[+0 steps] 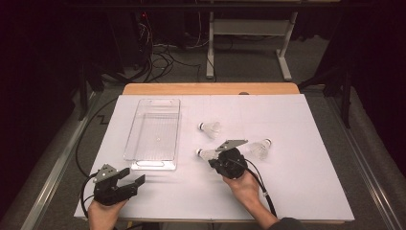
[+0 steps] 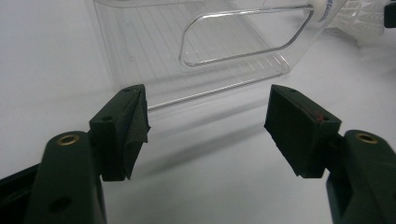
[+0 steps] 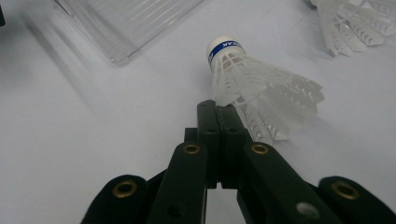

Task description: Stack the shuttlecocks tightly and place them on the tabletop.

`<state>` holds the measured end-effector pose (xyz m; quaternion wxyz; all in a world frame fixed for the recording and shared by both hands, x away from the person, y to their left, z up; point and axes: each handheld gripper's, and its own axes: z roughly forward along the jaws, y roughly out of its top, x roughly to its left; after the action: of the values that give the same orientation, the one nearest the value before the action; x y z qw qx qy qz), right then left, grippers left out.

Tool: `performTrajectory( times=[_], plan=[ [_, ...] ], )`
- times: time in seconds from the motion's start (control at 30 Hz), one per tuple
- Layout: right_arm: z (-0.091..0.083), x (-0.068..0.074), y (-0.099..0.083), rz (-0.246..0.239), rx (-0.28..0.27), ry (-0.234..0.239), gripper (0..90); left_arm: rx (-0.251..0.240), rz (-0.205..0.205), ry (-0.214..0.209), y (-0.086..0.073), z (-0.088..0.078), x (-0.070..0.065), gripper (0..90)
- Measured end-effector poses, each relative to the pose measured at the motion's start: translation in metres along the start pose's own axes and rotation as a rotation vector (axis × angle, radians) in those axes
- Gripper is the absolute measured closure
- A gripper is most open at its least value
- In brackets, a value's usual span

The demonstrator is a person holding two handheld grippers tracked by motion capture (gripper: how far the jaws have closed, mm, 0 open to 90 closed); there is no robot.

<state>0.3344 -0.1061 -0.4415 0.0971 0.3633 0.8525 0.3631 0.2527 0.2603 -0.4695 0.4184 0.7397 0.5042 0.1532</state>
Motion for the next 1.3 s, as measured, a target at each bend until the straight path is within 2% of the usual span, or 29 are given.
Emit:
performTrajectory(
  times=[0.7,1.3],
  plan=[
    [-0.021,-0.021,-0.002,0.008,0.002,-0.016,90.0,-0.002,0.006,0.004,0.000,-0.002,-0.001,31.2],
    [-0.030,-0.041,0.008,0.043,0.007,-0.042,90.0,0.001,0.007,0.005,0.000,-0.002,0.000,31.2]
  ],
)
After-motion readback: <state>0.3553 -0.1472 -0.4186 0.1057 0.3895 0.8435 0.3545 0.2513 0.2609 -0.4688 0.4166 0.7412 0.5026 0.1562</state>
